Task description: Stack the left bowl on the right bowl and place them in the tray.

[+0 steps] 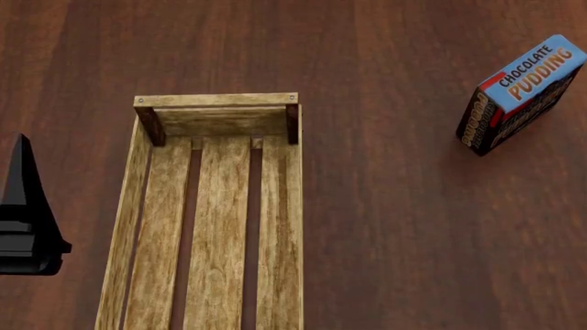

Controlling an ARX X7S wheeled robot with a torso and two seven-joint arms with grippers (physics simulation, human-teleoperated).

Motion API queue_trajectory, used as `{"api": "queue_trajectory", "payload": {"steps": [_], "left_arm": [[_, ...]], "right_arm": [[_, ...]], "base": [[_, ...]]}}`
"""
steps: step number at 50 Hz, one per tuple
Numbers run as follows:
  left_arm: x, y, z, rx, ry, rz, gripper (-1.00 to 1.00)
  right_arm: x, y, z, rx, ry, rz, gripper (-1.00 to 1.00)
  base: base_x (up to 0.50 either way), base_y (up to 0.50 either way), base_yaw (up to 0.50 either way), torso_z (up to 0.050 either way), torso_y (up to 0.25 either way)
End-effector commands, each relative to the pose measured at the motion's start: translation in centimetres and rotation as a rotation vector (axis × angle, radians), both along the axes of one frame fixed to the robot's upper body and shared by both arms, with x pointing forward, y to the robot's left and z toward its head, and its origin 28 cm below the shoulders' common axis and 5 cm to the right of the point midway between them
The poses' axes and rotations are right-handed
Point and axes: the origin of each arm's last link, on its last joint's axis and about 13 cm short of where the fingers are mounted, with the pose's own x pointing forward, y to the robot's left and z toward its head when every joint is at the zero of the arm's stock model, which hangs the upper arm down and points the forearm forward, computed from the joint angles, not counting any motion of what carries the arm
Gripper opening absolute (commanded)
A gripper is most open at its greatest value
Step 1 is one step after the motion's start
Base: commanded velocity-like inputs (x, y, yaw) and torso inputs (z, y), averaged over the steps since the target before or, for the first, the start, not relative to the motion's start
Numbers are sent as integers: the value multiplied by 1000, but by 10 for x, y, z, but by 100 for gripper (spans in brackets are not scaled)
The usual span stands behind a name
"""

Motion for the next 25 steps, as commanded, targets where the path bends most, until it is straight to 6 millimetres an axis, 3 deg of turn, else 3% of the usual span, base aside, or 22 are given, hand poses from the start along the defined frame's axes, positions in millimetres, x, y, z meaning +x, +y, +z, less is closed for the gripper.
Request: {"api": "queue_trajectory", "payload": {"steps": [1,25], "left_arm": [[0,0,-1,-1,0,-1,100],[-3,1,2,-9,-28,-2,100]], "right_arm": [[5,-1,-6,-8,3,-1,-100],[22,-9,-19,22,13,7,-100]], "base": [[0,0,0,0,0],[0,0,0,0,0]]}}
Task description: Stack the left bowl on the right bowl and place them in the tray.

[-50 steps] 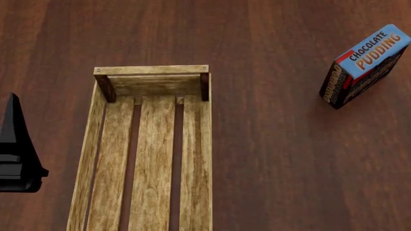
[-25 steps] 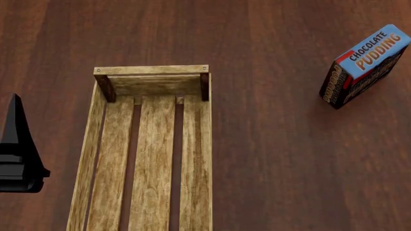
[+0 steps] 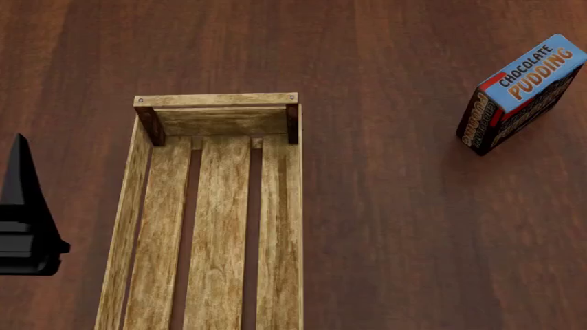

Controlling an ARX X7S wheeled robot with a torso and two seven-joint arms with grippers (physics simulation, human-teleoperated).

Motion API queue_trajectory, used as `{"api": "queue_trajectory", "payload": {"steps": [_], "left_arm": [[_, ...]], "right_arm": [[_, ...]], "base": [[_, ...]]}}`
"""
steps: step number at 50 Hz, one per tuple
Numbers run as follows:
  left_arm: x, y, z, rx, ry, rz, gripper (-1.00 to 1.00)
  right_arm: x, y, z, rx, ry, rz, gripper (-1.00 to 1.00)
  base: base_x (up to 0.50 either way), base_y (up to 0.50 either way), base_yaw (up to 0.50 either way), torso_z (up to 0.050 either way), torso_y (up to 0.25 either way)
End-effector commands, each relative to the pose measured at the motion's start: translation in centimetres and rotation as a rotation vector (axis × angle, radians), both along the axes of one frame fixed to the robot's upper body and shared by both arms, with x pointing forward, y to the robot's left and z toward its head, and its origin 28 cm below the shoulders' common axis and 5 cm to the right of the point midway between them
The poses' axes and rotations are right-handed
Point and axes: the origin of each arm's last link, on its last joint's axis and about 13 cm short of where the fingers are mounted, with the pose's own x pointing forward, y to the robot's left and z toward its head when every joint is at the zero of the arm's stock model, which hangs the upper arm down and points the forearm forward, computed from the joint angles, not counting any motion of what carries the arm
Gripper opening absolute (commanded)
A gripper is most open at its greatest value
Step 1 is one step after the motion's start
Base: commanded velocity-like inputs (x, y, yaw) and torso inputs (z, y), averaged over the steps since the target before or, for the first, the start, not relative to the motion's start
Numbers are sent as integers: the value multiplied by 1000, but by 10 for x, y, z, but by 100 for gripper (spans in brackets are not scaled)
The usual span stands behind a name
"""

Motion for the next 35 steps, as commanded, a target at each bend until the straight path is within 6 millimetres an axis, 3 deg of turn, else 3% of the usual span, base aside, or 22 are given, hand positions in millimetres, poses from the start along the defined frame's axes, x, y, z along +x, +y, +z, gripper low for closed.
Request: {"api": "queue_trajectory", "payload": {"steps": [1,14,35], "left_arm": [[-3,0,3,-9,-24,-6,100],[-2,3,2,-43,-18,-31,100],[1,9,0,-54,-26,-13,100]], "right_arm": [[9,-8,-3,-12,-6,-15,-100],[21,-15,-13,-1,19,-14,-100],[18,-18,-31,33,37,-19,-100]], "base": [[0,0,0,0,0],[0,0,0,0,1],[0,0,0,0,0]]}}
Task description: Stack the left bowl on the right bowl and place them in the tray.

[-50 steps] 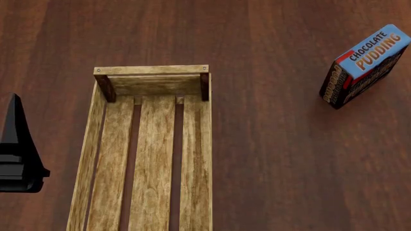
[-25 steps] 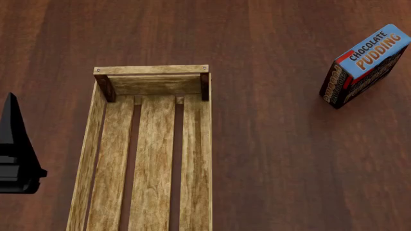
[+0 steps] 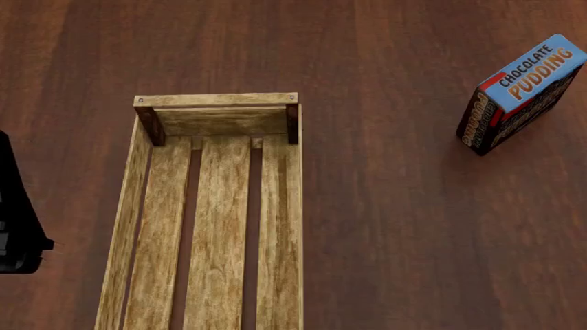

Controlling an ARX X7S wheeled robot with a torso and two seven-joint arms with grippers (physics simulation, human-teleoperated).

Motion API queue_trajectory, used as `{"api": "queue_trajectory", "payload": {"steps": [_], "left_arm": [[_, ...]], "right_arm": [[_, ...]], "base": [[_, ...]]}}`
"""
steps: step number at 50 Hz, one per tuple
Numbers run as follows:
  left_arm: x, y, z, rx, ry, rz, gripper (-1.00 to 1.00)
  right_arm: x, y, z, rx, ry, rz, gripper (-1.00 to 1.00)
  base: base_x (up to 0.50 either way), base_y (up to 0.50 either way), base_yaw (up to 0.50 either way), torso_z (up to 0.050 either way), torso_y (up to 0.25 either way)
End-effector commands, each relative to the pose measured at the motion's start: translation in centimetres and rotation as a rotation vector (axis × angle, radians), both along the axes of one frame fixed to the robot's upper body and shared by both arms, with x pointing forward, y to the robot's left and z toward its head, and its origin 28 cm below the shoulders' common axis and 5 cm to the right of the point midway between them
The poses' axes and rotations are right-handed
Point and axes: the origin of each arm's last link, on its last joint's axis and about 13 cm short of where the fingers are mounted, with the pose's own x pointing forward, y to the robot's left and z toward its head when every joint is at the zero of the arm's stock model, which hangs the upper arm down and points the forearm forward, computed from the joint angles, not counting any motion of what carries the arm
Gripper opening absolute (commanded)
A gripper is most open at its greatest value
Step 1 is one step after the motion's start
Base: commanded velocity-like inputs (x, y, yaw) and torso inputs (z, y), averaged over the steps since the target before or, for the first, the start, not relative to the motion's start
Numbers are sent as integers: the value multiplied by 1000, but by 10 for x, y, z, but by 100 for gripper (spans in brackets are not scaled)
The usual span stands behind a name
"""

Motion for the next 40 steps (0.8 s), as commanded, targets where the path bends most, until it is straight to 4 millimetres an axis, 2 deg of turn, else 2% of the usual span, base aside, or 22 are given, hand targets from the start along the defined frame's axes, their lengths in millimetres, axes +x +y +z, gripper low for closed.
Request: {"api": "queue_trajectory", "payload": {"steps": [1,17,18,40], "left_arm": [[2,2,-2,-4,-2,4,100],[2,3,-2,2,-3,10,100],[2,3,-3,2,-3,10,100],[-1,1,0,2,-7,10,100]], "right_arm": [[0,-3,-6,-11,5,-10,-100],[1,-2,-5,29,-25,-14,-100],[1,-2,-4,30,-28,-13,100],[1,1,-2,41,-44,-5,100]], "base": [[0,0,0,0,0],[0,0,0,0,1],[0,0,0,0,0],[0,0,0,0,0]]}}
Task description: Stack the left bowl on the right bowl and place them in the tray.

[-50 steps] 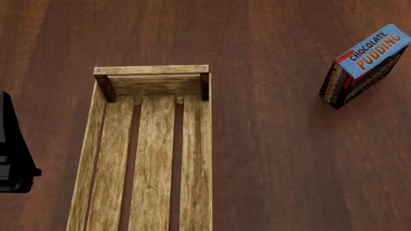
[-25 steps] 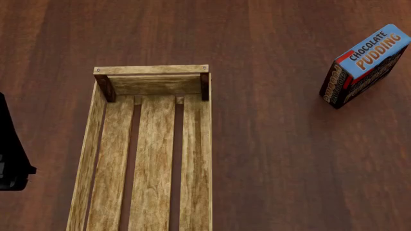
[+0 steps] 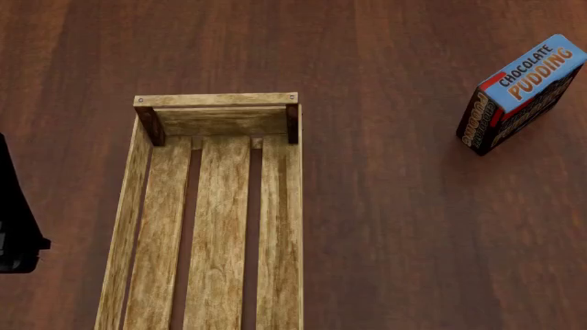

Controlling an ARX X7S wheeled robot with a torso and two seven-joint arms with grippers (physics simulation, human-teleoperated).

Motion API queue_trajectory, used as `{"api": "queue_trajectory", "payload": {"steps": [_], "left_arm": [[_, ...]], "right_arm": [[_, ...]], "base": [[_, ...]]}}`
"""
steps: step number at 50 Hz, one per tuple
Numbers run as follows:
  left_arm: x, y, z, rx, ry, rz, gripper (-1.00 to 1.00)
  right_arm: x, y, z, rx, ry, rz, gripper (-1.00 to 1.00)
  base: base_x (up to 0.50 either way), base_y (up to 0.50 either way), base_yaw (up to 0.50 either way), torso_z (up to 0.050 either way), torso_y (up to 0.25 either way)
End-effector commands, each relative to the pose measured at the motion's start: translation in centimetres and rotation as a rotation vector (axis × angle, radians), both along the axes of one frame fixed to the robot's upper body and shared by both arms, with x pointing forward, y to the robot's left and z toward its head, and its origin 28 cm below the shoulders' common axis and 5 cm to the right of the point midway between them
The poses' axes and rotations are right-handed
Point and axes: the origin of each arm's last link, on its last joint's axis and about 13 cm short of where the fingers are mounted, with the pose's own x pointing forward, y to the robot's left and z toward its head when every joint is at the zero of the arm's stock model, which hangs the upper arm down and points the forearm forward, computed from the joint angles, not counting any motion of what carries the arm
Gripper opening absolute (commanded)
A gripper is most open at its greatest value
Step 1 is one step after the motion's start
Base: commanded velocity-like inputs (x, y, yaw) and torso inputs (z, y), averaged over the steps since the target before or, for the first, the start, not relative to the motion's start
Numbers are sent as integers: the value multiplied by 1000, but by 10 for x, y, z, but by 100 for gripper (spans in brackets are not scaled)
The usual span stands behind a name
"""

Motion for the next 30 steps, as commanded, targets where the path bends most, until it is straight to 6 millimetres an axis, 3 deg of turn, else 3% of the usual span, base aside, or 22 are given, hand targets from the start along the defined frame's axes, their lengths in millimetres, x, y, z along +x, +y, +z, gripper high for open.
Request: {"api": "queue_trajectory", "payload": {"steps": [1,30], "left_arm": [[-1,0,1,0,-3,0,100],[-1,-1,0,0,1,-1,100]], "right_arm": [[1,1,-1,3,-5,2,100],[9,4,-23,40,49,45,100]], "base": [[0,0,0,0,0],[0,0,0,0,0]]}}
